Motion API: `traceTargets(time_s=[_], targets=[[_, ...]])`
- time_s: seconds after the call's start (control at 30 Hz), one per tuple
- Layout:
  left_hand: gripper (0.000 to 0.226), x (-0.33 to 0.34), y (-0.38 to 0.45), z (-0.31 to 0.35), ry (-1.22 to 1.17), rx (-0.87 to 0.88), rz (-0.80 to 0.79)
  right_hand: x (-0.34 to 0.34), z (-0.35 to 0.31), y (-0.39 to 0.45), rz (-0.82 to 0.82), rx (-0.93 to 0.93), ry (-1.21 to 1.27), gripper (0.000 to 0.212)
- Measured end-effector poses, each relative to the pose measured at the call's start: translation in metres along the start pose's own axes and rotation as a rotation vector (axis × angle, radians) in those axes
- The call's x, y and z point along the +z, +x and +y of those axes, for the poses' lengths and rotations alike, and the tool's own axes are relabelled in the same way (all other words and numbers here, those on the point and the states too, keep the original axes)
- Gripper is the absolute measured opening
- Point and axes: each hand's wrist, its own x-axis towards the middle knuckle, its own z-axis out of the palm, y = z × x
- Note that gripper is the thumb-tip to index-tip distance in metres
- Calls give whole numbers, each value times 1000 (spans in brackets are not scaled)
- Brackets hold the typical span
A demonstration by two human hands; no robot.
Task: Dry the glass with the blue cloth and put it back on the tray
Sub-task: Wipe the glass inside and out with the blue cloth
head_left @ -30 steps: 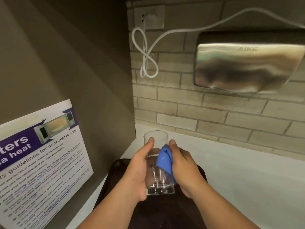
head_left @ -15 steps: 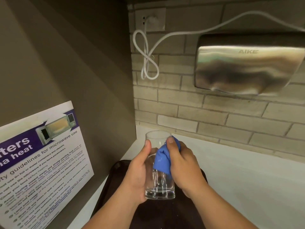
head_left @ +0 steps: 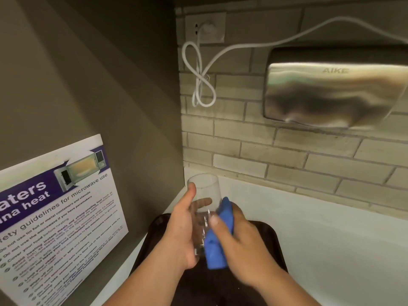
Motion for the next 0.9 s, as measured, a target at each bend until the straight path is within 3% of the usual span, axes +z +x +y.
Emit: traceTargets(time_s=[0.1,0.17,0.27,0.33,0.47,0.6,0.7,0.8,0.9], targets=[[87,-4,0,-6,-1,-1,-61,7,-8,-7,48,-156,-139,70],[83,-5,-4,-5,-4,4,-178,0,-15,4,131,-177,-81,62],[88,-2,-6,0,-3,53,-258,-12,-20,23,162,-9,165,48],[89,7,-6,2,67,70,-183,-10,-16,26,170,27,173,55],[79,7,-1,-3,272,154,43,-2,-12,20,239,-83,52,62],[80,13,-8,-10,219,162,3,4,-7,23,279,-209,-6,54],[77,15,-10,-7,97,96,-58,-4,-6,33,181,-25,159,49],[90,9,-5,-1,-18,35,-77,-12,0,32,2,259,392,62],[93,4,3,1,-44,72,-7,-1,8,8,33,157,190,57]])
